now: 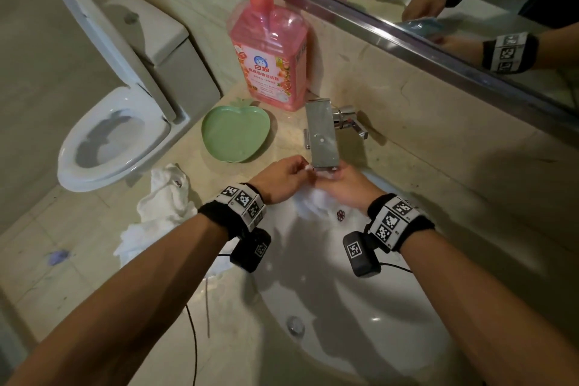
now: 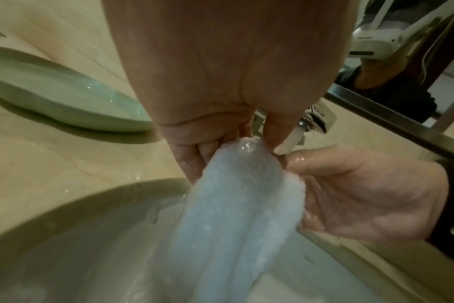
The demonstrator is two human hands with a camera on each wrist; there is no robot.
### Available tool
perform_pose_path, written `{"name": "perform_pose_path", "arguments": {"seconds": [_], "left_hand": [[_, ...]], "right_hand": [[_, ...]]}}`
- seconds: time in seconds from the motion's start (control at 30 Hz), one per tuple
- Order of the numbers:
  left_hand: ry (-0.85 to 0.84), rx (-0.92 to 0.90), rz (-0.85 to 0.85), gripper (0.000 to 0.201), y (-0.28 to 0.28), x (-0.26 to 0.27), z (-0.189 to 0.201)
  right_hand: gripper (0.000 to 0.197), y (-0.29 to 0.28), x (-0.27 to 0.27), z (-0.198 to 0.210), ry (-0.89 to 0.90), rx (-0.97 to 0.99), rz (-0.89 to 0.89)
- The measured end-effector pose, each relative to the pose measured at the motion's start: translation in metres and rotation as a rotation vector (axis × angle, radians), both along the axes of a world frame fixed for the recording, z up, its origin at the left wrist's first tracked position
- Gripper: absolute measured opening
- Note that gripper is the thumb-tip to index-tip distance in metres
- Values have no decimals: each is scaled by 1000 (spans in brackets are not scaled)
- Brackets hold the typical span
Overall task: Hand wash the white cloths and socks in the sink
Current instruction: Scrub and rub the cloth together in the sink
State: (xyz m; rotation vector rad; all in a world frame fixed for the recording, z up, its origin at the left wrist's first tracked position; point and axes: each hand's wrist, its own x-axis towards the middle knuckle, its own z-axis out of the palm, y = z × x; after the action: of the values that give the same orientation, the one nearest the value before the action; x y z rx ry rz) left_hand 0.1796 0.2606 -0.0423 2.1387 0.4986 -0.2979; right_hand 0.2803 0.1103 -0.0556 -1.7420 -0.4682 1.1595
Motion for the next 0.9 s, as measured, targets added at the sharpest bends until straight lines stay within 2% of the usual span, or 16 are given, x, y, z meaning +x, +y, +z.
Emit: {"name": "perform_pose_path", "arguments": {"seconds": [0.1, 0.2, 0.23, 0.3, 0.33, 0.37, 0.43, 0.5, 0.57, 0.63, 0.7, 0.77, 0.83, 0.9], "left_hand": [[47, -54, 96, 8, 4, 0, -6], [107, -91, 27, 7, 2, -3, -17], [146, -80, -38, 12, -1, -3, -21], [191, -15, -138, 18, -7, -2, -28], [170, 11, -138, 19, -10, -1, -29], [131, 11, -109, 21, -12, -1, -29], [50, -49, -34, 29, -16, 3, -24], [-10, -86, -36, 35, -18, 9, -17], [-43, -120, -41, 36, -19, 15, -14], [-53, -137, -12, 33, -19, 19, -12], [-56, -201, 3, 33, -18, 19, -14], [-28, -259, -12, 36, -18, 17, -16], [35, -218, -39, 33, -17, 13, -22], [56, -98, -52, 28, -12, 10, -25]], "right_hand": [[18, 2, 2, 2, 4, 11, -44], [15, -3, 6, 0, -110, -52, -117], [20, -6, 8, -1, -123, -77, -155], [48, -13, 11, 0, -107, -85, -206], [60, -16, 13, -1, -99, -83, -205], [64, -20, 16, -2, -105, -81, -187], [55, -27, 18, -4, -158, -116, -82], [50, -31, 18, -10, -253, -174, 55], [31, -34, 15, -15, -365, -179, 99], [31, -34, 15, -14, -308, -140, 48], [40, -34, 17, -8, -188, -71, -63], [40, -32, 21, -4, -197, -7, -125], [32, -31, 22, -1, -184, 43, -178], [26, -31, 25, -1, -152, 65, -239]]}}
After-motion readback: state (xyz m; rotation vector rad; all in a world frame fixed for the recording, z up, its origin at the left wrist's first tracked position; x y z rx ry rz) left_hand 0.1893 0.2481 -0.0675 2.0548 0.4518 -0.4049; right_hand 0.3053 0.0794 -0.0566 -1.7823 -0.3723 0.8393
